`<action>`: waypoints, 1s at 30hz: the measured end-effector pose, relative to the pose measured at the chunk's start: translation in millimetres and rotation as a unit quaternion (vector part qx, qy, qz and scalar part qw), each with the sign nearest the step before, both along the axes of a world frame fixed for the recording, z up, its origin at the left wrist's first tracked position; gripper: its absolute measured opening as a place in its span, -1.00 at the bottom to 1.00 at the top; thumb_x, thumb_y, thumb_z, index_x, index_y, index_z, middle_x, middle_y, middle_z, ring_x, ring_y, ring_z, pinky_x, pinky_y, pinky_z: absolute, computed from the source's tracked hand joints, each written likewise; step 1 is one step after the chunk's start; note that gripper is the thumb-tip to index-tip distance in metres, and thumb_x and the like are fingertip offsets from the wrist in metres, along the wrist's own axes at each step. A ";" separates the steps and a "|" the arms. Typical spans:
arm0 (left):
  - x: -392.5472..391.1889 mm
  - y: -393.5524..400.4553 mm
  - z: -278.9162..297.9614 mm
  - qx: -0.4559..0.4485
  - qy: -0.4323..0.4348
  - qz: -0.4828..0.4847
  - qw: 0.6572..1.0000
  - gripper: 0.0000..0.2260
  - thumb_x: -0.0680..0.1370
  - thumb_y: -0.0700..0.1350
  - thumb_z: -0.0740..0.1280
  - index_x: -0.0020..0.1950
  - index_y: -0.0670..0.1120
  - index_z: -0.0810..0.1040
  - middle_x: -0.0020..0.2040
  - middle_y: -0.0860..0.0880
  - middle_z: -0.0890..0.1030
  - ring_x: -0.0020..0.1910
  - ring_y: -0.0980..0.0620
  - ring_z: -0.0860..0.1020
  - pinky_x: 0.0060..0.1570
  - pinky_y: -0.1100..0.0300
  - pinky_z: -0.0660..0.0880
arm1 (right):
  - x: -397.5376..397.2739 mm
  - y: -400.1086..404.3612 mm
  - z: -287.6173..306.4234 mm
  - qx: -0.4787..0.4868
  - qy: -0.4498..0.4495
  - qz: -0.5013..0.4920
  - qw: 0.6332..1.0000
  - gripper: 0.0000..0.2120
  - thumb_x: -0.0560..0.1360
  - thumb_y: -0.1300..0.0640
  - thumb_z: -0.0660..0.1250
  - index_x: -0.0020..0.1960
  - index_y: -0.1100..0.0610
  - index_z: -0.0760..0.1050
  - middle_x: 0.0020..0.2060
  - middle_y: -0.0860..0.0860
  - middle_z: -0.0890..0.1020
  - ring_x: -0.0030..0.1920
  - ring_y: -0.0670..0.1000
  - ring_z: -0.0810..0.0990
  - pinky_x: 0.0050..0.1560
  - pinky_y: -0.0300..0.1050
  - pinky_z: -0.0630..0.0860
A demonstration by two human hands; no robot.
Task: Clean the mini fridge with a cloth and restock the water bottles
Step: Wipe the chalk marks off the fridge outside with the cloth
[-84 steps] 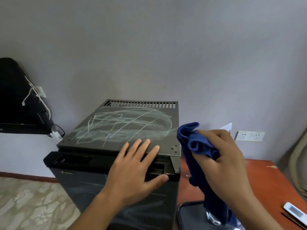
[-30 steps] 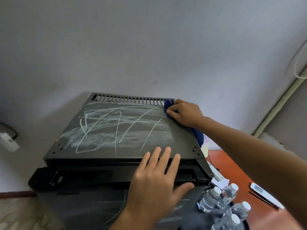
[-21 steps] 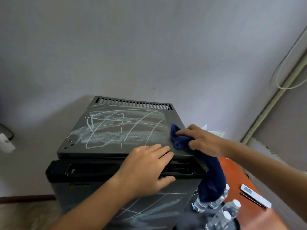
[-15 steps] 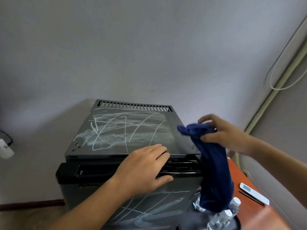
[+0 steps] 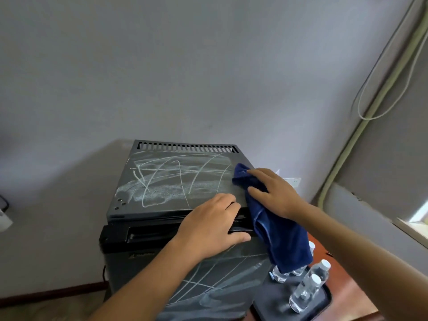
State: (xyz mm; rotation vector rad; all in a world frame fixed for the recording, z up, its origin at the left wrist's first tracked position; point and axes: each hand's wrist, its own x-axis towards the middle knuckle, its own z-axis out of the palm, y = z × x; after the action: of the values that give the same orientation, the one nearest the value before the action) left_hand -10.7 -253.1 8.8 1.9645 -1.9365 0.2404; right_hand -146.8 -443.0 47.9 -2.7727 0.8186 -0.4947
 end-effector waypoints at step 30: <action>-0.1 -7.0 -4.7 -0.034 -0.050 0.052 0.997 -0.41 0.48 0.49 0.17 0.22 0.08 0.56 0.14 0.11 0.52 0.19 0.04 0.49 0.22 0.06 0.49 | 203.9 -139.2 -1.8 0.018 0.100 -0.046 0.994 -0.51 0.62 -0.07 0.08 0.48 0.10 0.34 0.48 0.16 0.29 0.42 0.24 0.37 0.39 0.12 0.36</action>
State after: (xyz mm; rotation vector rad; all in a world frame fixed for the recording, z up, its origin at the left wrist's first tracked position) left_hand -10.8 -260.1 4.1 2.0468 -1.8628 0.4347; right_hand 57.1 -582.2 46.1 -2.7929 0.9902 -0.2167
